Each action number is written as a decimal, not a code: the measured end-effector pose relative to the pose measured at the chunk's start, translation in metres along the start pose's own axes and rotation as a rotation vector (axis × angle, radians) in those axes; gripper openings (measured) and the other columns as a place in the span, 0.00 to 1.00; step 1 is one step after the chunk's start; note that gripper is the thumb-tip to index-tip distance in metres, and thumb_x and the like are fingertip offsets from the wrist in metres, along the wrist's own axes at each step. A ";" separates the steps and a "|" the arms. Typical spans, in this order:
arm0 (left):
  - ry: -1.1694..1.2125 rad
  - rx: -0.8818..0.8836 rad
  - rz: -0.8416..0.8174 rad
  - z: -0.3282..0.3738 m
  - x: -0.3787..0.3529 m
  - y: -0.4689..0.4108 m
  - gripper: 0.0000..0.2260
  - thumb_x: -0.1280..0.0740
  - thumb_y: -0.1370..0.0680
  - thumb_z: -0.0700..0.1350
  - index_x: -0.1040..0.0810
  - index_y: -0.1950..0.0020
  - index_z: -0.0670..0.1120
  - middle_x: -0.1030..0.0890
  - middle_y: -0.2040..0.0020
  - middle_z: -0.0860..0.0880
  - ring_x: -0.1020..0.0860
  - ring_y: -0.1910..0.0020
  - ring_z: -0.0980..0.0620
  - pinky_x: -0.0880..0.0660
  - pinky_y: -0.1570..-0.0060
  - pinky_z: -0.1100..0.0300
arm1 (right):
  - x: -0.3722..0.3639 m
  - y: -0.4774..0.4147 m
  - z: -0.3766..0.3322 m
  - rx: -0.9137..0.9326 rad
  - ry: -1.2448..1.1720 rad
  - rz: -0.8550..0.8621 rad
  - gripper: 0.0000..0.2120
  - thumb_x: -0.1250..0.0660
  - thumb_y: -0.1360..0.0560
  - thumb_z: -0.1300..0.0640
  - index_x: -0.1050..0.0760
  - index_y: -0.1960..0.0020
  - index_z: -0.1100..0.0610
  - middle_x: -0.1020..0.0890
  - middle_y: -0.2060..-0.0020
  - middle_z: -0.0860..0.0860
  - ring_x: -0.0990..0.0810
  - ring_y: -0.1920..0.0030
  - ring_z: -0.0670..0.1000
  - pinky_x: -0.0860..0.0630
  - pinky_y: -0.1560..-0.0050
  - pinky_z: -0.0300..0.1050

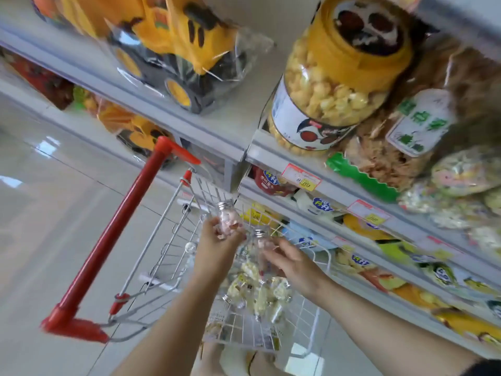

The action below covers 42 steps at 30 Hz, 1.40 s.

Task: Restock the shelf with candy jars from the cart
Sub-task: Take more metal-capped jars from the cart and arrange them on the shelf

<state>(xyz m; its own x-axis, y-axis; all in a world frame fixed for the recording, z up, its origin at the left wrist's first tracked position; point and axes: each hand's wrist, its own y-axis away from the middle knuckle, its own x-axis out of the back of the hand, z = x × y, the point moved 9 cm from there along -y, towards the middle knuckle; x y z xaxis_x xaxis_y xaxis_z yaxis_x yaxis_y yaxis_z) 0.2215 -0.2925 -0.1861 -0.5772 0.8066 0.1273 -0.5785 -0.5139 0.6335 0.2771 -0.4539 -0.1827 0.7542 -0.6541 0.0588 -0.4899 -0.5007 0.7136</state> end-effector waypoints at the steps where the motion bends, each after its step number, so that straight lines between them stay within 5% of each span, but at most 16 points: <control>1: -0.012 -0.038 -0.021 0.026 0.000 0.018 0.19 0.28 0.24 0.44 0.29 0.36 0.46 0.20 0.51 0.52 0.18 0.53 0.53 0.21 0.46 0.51 | 0.003 0.019 -0.020 0.007 -0.107 0.010 0.14 0.36 0.20 0.47 0.23 0.41 0.56 0.18 0.50 0.55 0.18 0.51 0.51 0.21 0.48 0.44; 7: -0.071 -0.245 -0.199 0.156 -0.016 0.109 0.20 0.25 0.31 0.53 0.27 0.41 0.56 0.18 0.52 0.56 0.17 0.52 0.53 0.21 0.46 0.51 | 0.022 0.128 -0.117 0.067 -0.670 0.064 0.23 0.36 0.27 0.51 0.27 0.39 0.65 0.23 0.53 0.64 0.21 0.58 0.58 0.22 0.62 0.47; 9: -0.081 -0.312 -0.250 0.189 -0.024 0.133 0.19 0.24 0.28 0.50 0.26 0.41 0.54 0.18 0.53 0.57 0.17 0.53 0.56 0.22 0.49 0.55 | 0.029 0.162 -0.144 0.123 -0.812 0.071 0.25 0.37 0.28 0.51 0.25 0.37 0.65 0.21 0.56 0.63 0.20 0.61 0.58 0.23 0.65 0.47; 13: -0.102 -0.446 -0.343 0.240 -0.042 0.171 0.15 0.25 0.26 0.46 0.24 0.42 0.52 0.17 0.56 0.58 0.18 0.55 0.59 0.23 0.51 0.59 | 0.050 0.219 -0.178 0.305 -0.846 0.148 0.14 0.32 0.28 0.50 0.16 0.51 0.58 0.17 0.58 0.58 0.18 0.64 0.53 0.23 0.67 0.43; 16: -0.123 -0.509 -0.456 0.264 -0.061 0.197 0.14 0.27 0.24 0.47 0.24 0.40 0.53 0.17 0.50 0.55 0.17 0.51 0.56 0.23 0.49 0.58 | 0.082 0.252 -0.187 0.386 -0.597 0.392 0.20 0.22 0.34 0.46 0.20 0.45 0.52 0.15 0.55 0.51 0.18 0.57 0.49 0.24 0.54 0.46; 19: -0.149 -0.572 -0.504 0.286 -0.078 0.217 0.16 0.27 0.24 0.49 0.26 0.39 0.53 0.16 0.50 0.56 0.17 0.49 0.56 0.23 0.46 0.56 | 0.118 0.294 -0.211 0.451 -0.270 0.642 0.21 0.26 0.35 0.35 0.22 0.46 0.44 0.15 0.53 0.43 0.18 0.50 0.44 0.25 0.48 0.43; 22: -0.174 -0.600 -0.529 0.302 -0.092 0.232 0.16 0.27 0.25 0.50 0.27 0.39 0.56 0.17 0.52 0.58 0.18 0.53 0.60 0.24 0.48 0.59 | 0.159 0.330 -0.248 0.588 0.003 0.813 0.11 0.28 0.26 0.48 0.27 0.46 0.46 0.18 0.55 0.44 0.19 0.54 0.42 0.23 0.52 0.41; 26: -0.206 -0.624 -0.549 0.313 -0.103 0.247 0.17 0.28 0.24 0.51 0.28 0.37 0.56 0.18 0.50 0.59 0.19 0.54 0.62 0.27 0.55 0.65 | 0.209 0.340 -0.289 0.624 0.396 1.015 0.22 0.24 0.29 0.49 0.29 0.39 0.48 0.21 0.49 0.45 0.20 0.52 0.48 0.24 0.49 0.44; 29: -0.188 -0.623 -0.538 0.317 -0.103 0.249 0.17 0.27 0.24 0.49 0.27 0.37 0.54 0.18 0.52 0.57 0.19 0.57 0.62 0.27 0.60 0.69 | 0.237 0.327 -0.314 0.562 0.642 1.055 0.28 0.23 0.30 0.51 0.29 0.35 0.57 0.22 0.48 0.48 0.23 0.50 0.49 0.29 0.51 0.42; 33: -0.188 -0.630 -0.496 0.321 -0.094 0.247 0.15 0.28 0.23 0.46 0.28 0.40 0.53 0.19 0.53 0.56 0.21 0.63 0.68 0.29 0.68 0.77 | 0.261 0.305 -0.334 0.485 0.903 1.107 0.29 0.22 0.32 0.51 0.29 0.35 0.55 0.20 0.51 0.51 0.22 0.55 0.53 0.32 0.56 0.44; 38: -0.194 -0.634 -0.437 0.326 -0.081 0.242 0.17 0.28 0.24 0.47 0.28 0.38 0.53 0.18 0.53 0.56 0.20 0.62 0.66 0.29 0.67 0.76 | 0.295 0.280 -0.341 0.281 1.241 1.174 0.24 0.25 0.33 0.42 0.32 0.44 0.47 0.17 0.47 0.52 0.25 0.40 0.57 0.34 0.36 0.55; 42: -0.201 -0.628 -0.416 0.329 -0.081 0.240 0.19 0.28 0.24 0.49 0.29 0.35 0.53 0.18 0.52 0.57 0.20 0.60 0.66 0.28 0.65 0.72 | 0.316 0.282 -0.342 0.216 1.261 1.179 0.22 0.25 0.32 0.43 0.28 0.42 0.45 0.19 0.42 0.50 0.28 0.35 0.56 0.40 0.33 0.55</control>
<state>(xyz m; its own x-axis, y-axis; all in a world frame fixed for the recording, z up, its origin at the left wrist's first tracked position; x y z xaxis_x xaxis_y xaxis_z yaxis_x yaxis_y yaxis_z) 0.3189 -0.3848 0.2070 -0.1604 0.9760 0.1475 -0.9772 -0.1780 0.1157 0.5269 -0.6073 0.2760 -0.2225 0.0600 0.9731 -0.9472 -0.2498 -0.2012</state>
